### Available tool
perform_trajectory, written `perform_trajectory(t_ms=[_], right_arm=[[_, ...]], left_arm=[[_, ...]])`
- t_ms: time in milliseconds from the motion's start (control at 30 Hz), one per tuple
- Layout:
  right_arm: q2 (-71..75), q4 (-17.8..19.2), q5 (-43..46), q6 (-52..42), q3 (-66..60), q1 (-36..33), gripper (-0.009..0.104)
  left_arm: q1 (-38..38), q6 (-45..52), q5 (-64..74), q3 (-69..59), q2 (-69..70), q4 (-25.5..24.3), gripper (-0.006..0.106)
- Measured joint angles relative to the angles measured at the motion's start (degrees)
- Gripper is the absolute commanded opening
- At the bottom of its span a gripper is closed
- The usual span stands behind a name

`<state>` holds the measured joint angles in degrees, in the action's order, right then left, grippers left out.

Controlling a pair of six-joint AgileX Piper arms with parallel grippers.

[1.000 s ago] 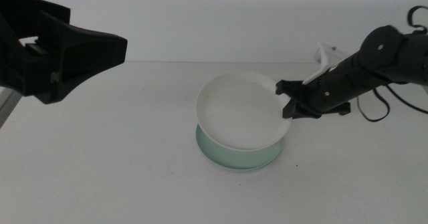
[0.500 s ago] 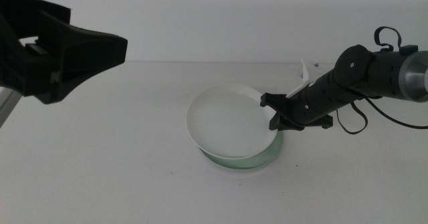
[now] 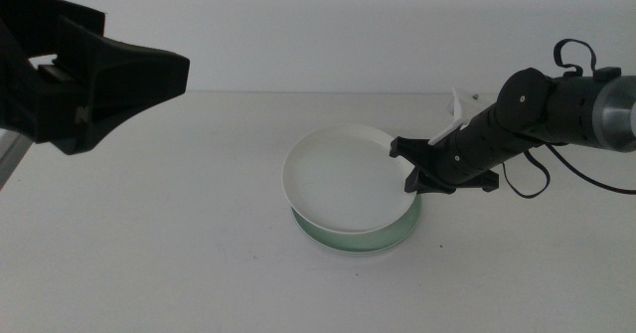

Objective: Stack the three bowls on top of each other.

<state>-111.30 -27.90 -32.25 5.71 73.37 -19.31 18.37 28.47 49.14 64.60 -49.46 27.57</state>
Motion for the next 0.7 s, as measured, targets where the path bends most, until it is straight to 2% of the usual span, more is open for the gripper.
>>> perform_trajectory(t_ms=[600,700], right_arm=[[-0.3,0.7,-0.9,1.9,0.0,0.0,-0.001],[-0.3,1.2,-0.9,1.9,0.0,0.0,0.003]], left_arm=[[0.0,0.0,0.0,0.0,0.0,0.0,0.094],[0.0,0.0,0.0,0.0,0.0,0.0,0.094]])
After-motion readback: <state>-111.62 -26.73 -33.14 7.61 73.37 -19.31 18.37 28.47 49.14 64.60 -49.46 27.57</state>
